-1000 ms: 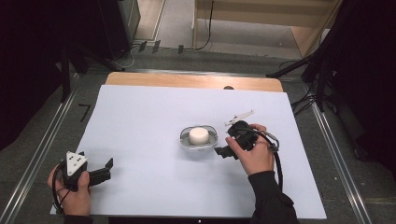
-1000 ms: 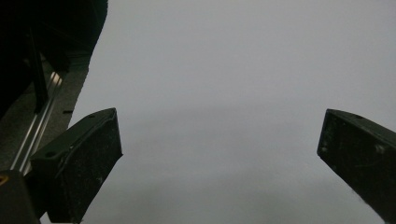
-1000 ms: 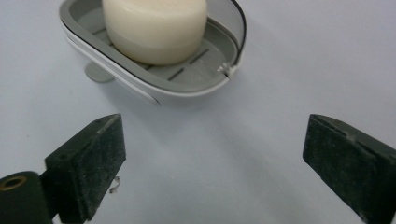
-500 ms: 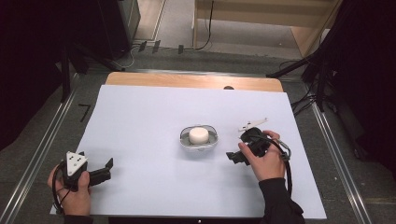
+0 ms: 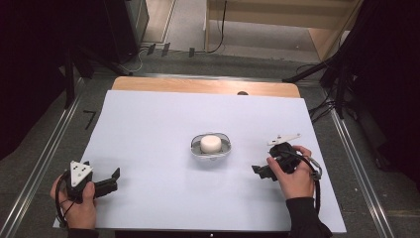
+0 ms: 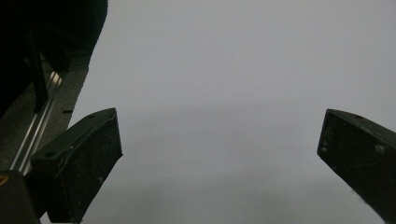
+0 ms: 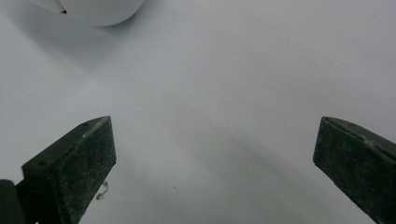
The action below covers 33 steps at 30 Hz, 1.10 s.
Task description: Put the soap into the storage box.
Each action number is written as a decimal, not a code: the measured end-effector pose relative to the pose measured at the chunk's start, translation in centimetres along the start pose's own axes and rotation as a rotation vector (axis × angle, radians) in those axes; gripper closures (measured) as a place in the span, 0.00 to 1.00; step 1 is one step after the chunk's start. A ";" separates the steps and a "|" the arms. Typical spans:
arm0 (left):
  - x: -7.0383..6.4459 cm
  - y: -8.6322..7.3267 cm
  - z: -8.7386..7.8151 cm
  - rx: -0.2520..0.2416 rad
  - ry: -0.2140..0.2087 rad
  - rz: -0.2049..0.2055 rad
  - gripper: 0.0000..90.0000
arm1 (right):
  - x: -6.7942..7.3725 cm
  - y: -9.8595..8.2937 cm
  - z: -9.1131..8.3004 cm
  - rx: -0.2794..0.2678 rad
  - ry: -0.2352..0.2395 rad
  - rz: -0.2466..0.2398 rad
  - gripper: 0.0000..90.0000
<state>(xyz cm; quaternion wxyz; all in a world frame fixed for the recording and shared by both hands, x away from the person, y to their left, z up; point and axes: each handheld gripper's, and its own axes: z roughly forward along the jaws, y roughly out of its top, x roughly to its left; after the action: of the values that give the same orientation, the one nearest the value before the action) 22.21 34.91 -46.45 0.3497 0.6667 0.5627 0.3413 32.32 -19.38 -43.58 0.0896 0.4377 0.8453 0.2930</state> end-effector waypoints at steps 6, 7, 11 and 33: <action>0.0 0.0 0.0 0.003 -0.004 0.000 0.00 | -0.8 -1.4 -0.2 0.001 -0.003 0.019 0.00; 0.1 0.0 0.0 0.004 -0.005 -0.001 0.00 | -1.0 -1.7 -0.3 0.004 0.000 0.019 0.00; 0.1 0.0 0.1 0.004 -0.008 -0.004 0.00 | -1.7 -2.2 -0.5 -0.015 0.013 0.039 0.00; 0.1 0.0 0.1 0.007 -0.004 -0.002 0.00 | -4.5 -6.8 -2.0 -0.125 -0.030 0.111 0.00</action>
<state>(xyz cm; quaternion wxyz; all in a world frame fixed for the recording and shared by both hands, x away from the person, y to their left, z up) 22.30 34.99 -46.44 0.3488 0.6682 0.5639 0.3375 29.56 -26.81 -46.34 0.1128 0.4819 0.7984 0.3430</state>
